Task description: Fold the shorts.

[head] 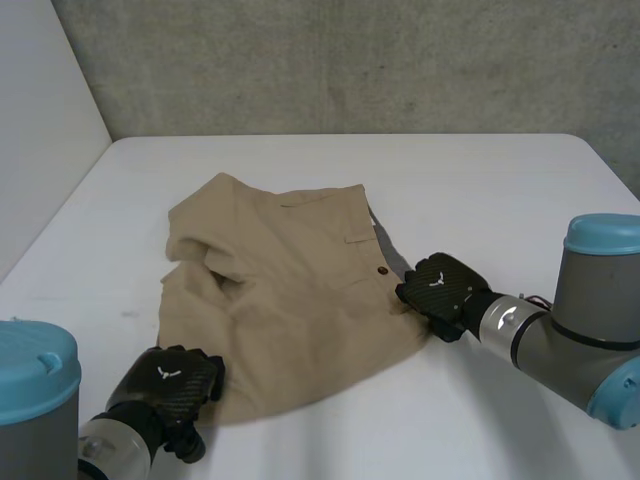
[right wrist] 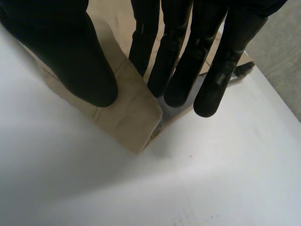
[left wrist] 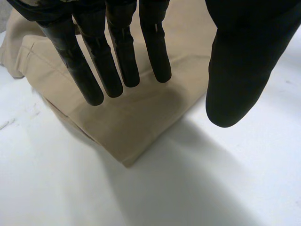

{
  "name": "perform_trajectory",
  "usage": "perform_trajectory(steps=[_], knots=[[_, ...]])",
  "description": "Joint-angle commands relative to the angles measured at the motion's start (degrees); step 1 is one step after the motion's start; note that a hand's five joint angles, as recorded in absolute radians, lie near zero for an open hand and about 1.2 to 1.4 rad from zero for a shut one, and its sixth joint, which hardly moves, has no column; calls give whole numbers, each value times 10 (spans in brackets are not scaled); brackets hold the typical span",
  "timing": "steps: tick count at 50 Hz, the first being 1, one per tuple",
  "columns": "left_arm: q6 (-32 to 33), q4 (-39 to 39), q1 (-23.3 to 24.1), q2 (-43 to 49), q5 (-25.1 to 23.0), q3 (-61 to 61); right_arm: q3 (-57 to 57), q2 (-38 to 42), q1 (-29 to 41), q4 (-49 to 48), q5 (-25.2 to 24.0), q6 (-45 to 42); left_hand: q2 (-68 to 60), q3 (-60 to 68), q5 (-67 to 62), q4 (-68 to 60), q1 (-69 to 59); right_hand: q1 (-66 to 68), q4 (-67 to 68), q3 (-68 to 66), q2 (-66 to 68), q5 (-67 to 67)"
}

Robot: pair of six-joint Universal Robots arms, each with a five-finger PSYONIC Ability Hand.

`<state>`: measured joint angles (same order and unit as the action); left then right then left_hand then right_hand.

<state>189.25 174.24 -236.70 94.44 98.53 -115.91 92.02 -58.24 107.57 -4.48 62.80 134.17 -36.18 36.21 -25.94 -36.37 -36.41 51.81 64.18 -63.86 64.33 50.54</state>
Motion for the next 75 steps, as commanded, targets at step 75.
perform_trajectory(steps=[75], knots=[[5, -22, -175, -158, -110, 57, -19, -276, -58, 449, 64, -88, -438, 438, -441, -436, -436, 282, 158, -161, 157, 195]])
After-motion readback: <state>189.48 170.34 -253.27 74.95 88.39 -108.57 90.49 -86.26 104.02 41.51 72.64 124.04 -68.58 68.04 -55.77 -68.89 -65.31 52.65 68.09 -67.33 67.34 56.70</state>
